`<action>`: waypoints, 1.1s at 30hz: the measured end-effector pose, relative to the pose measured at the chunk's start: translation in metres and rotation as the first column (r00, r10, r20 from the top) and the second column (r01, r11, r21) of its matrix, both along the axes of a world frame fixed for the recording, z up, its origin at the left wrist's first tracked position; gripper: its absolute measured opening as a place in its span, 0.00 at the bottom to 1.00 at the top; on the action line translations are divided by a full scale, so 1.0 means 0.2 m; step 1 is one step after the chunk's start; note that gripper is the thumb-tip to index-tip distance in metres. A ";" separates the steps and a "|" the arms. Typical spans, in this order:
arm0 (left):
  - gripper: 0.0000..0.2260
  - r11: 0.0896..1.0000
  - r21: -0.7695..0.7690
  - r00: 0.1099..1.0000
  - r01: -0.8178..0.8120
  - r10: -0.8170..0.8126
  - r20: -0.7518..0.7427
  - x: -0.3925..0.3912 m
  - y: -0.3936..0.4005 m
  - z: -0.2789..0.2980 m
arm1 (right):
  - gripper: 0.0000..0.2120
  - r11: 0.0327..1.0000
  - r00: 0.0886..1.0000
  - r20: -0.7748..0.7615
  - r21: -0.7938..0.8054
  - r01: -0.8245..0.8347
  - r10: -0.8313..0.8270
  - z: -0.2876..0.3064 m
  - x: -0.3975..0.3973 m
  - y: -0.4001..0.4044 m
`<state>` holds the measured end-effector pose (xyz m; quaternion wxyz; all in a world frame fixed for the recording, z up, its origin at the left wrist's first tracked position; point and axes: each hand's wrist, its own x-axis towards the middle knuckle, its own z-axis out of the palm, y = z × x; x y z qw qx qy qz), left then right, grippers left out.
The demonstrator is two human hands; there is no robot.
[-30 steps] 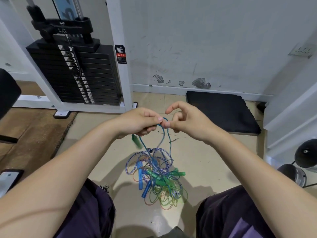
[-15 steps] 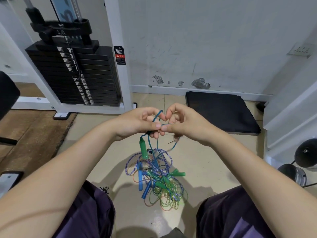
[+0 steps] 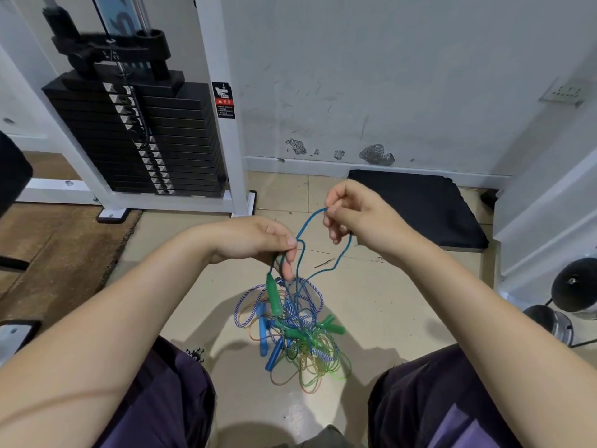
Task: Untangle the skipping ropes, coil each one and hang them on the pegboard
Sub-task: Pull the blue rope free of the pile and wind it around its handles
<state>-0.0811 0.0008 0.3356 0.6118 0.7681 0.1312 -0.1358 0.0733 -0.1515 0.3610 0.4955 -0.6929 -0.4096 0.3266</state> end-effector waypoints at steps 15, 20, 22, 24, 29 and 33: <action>0.07 0.993 -0.027 0.988 -0.111 0.113 0.108 0.01 0.04 0.01 | 0.04 0.993 0.941 0.321 -0.072 -0.089 0.108 -0.01 0.02 0.01; 0.08 0.971 0.236 0.999 0.037 -0.030 -0.035 -0.01 0.04 -0.03 | 0.04 0.989 0.980 0.183 0.140 0.049 -0.074 -0.01 0.03 0.01; 0.08 0.955 0.288 0.998 -0.068 0.068 0.011 0.00 0.04 -0.04 | 0.03 0.998 0.992 0.121 0.056 0.034 -0.041 -0.03 0.05 0.01; 0.07 0.956 0.229 0.981 -0.182 0.161 0.106 0.00 0.03 -0.03 | 0.05 1.000 0.999 0.035 -0.019 -0.006 0.007 -0.04 0.05 0.00; 0.08 0.975 0.054 0.963 -0.216 0.203 0.178 0.03 -0.03 0.00 | 0.18 0.987 0.987 -0.055 -0.052 -0.151 0.148 -0.07 0.03 0.00; 0.10 0.979 0.072 0.970 -0.191 0.178 0.163 0.03 -0.03 -0.01 | 0.13 0.977 0.969 0.160 -0.132 -0.166 0.186 -0.06 0.00 0.02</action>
